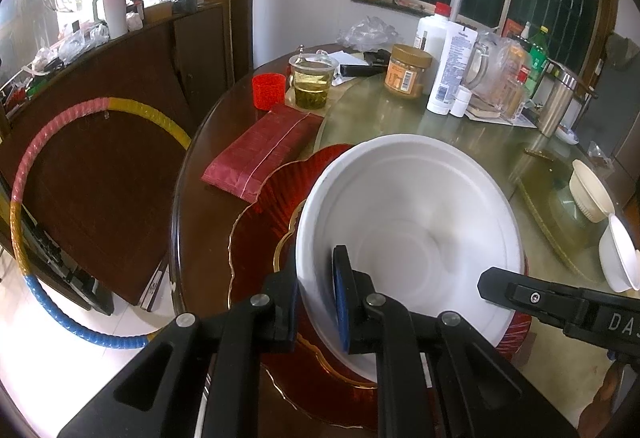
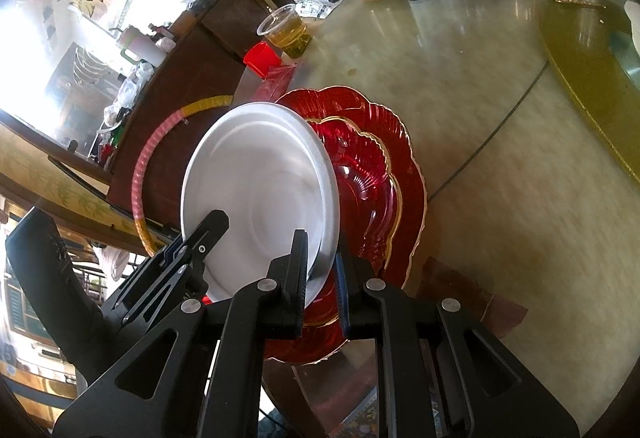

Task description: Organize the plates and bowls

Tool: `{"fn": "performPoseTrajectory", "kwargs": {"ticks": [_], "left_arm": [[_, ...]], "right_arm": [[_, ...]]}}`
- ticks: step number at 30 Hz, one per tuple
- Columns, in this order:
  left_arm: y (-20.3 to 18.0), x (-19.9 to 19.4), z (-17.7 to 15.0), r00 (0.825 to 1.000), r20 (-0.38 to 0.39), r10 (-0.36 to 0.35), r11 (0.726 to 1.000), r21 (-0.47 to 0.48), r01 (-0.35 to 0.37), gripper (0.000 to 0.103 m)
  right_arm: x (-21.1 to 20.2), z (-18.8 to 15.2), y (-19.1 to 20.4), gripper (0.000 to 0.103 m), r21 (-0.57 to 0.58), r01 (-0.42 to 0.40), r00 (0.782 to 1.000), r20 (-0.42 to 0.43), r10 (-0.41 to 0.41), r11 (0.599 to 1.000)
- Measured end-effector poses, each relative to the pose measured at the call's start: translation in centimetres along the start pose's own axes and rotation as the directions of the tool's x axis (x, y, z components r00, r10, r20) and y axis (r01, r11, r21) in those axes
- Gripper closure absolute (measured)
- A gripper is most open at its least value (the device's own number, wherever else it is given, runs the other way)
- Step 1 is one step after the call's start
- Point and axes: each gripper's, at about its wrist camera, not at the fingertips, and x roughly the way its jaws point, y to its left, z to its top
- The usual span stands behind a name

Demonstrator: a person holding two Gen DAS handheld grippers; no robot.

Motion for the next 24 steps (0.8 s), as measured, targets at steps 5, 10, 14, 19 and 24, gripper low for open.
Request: {"fn": "performPoseTrajectory", "kwargs": {"ticks": [5,10,14,19,24], "left_arm": [[0.05,0.21,0.06,1.000,-0.012,-0.001,1.000,-0.002,0.001,0.089],[0.05,0.57,0.02,1.000,-0.024,0.001,1.000,-0.002,-0.001,0.089],[0.04,0.68,-0.02,1.000,-0.029,0.003,1.000,-0.002,-0.003,0.089],[0.11,0.88,-0.10,0.999,-0.039,0.008,1.000,-0.003,-0.008,0.088],[0.12,0.91,-0.01,0.999,-0.040,0.012,1.000,-0.006,-0.013,0.088]], "right_arm": [[0.26,0.20,-0.15,0.090,0.003,0.005,1.000,-0.011,-0.005,1.000],[0.63,0.40,-0.17,0.090,0.003,0.013,1.000,-0.026,-0.013,1.000],[0.84,0.61,-0.32,0.090,0.010,0.013,0.999,-0.030,-0.013,1.000],[0.95,0.77,-0.49,0.090,0.017,0.018,0.999,-0.037,-0.018,1.000],[0.88,0.73,-0.43,0.090,0.015,0.024,0.999,-0.032,-0.023,1.000]]}}
